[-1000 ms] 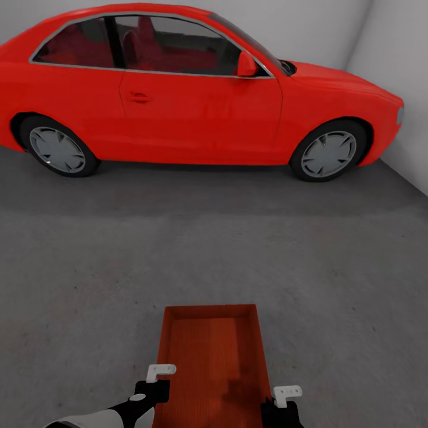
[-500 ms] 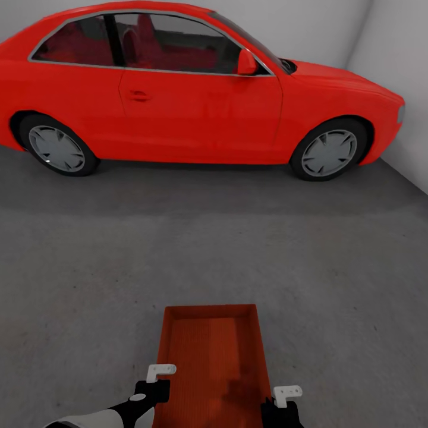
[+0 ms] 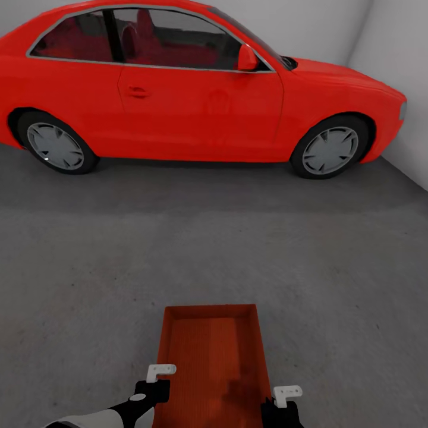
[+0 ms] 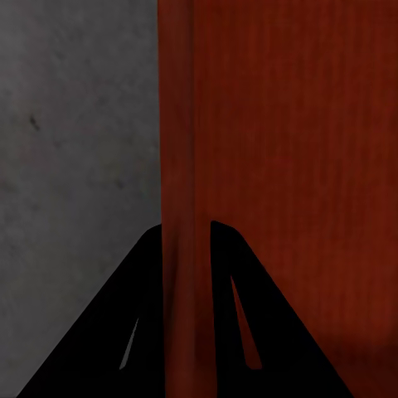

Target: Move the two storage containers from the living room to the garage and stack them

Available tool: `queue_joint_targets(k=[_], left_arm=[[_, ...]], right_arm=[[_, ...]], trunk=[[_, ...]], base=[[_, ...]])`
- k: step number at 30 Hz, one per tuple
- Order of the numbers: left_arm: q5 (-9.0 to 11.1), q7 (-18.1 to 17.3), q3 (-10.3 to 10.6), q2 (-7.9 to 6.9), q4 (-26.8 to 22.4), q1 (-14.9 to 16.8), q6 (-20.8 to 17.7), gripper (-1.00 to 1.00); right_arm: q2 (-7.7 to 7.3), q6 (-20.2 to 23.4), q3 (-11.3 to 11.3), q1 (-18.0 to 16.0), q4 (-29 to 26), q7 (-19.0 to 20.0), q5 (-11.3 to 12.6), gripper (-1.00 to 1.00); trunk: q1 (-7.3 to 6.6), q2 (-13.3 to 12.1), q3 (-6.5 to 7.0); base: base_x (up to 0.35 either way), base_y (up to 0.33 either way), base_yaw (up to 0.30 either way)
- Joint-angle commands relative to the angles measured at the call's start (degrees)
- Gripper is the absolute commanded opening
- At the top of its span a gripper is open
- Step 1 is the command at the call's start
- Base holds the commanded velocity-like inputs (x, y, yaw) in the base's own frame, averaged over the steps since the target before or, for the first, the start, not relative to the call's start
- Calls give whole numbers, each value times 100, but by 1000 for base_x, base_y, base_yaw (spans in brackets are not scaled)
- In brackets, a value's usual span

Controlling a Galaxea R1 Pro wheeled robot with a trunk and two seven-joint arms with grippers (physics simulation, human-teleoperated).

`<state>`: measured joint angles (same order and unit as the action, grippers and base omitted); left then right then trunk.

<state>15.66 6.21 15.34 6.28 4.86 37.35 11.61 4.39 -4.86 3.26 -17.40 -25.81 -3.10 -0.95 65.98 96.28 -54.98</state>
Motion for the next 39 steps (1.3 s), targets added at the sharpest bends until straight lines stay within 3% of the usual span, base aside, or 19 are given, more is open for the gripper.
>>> queue_joint_targets(k=[1, 8, 22, 39], left_arm=[[-90, -94, -119, 260, -152, 9, 26, -100], [-90, -94, -119, 260, -152, 9, 26, -100], [-90, -94, -119, 260, -152, 9, 26, -100], [-90, -94, -119, 260, -152, 9, 18, -100]], right_arm=[[0, -15, -14, 0, 23, -32, 22, -100], [0, -15, -13, 0, 23, -32, 23, -100], [0, -14, -9, 0, 23, -40, 16, -100], [0, -15, -10, 0, 23, -32, 16, -100]], trunk=[[22, 43, -22], [176, 324, -148], [176, 324, -148], [549, 1006, -453]], base=[[0, 0, 0], [0, 0, 0], [0, 0, 0], [0, 0, 0]])
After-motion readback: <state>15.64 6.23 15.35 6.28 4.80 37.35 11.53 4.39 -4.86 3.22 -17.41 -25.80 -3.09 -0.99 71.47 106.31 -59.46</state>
